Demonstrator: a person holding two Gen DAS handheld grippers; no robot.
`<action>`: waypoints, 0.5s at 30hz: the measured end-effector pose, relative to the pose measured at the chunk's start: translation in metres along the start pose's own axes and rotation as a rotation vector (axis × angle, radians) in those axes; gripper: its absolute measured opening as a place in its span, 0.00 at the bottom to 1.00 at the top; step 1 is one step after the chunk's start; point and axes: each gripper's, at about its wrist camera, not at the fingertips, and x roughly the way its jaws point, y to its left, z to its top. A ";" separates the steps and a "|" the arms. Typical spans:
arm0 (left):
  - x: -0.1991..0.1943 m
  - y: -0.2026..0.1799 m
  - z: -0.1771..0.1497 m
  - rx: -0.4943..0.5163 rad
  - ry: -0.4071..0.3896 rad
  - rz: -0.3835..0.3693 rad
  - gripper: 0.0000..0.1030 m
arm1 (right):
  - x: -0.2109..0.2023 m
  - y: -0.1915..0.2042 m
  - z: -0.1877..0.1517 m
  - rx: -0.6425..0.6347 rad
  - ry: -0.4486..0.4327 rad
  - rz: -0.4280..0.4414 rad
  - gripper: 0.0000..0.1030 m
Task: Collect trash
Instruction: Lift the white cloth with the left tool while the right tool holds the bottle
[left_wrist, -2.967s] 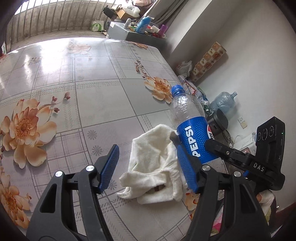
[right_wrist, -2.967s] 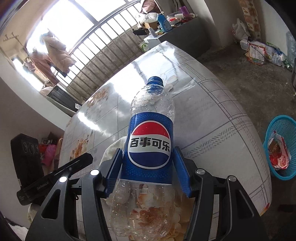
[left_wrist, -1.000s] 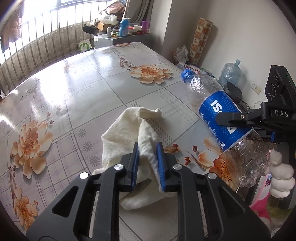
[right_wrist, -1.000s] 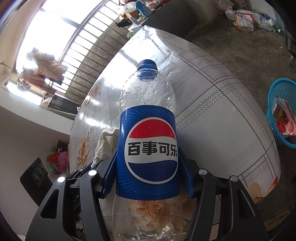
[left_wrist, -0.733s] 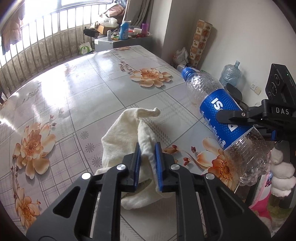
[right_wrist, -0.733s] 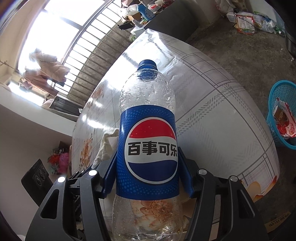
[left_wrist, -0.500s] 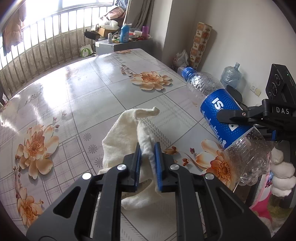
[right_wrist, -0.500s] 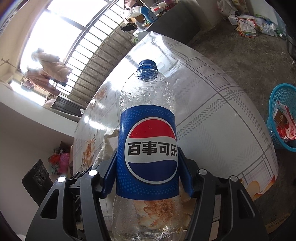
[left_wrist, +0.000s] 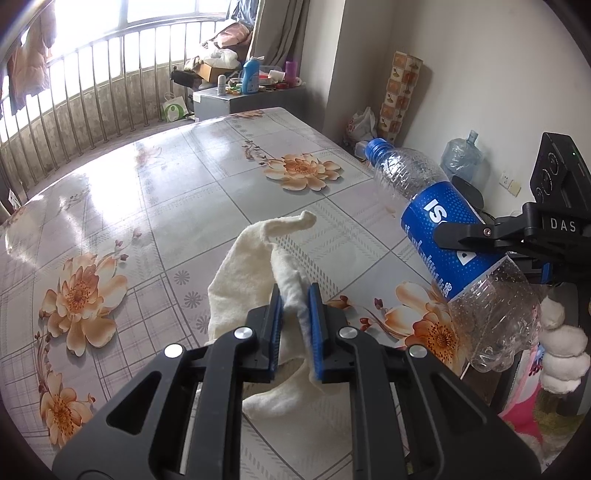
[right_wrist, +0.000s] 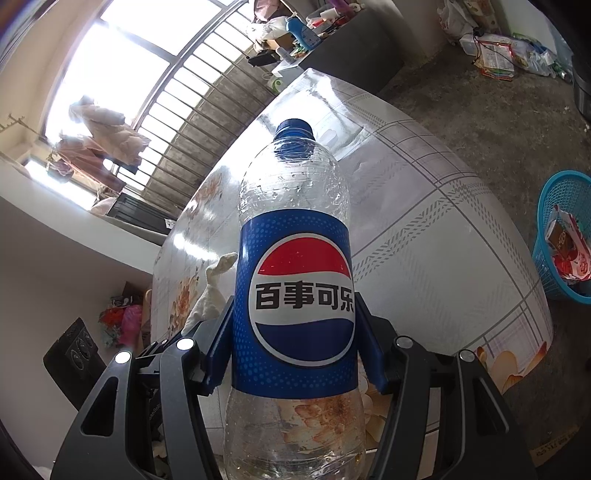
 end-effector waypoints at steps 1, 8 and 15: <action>-0.001 0.000 0.000 0.000 -0.002 0.000 0.12 | 0.000 0.000 0.000 0.000 -0.001 0.001 0.56; -0.009 -0.003 0.003 0.005 -0.017 -0.005 0.12 | -0.008 0.001 0.001 -0.008 -0.021 0.016 0.56; -0.031 -0.015 0.029 0.041 -0.077 -0.100 0.10 | -0.046 -0.009 0.012 0.005 -0.132 0.016 0.56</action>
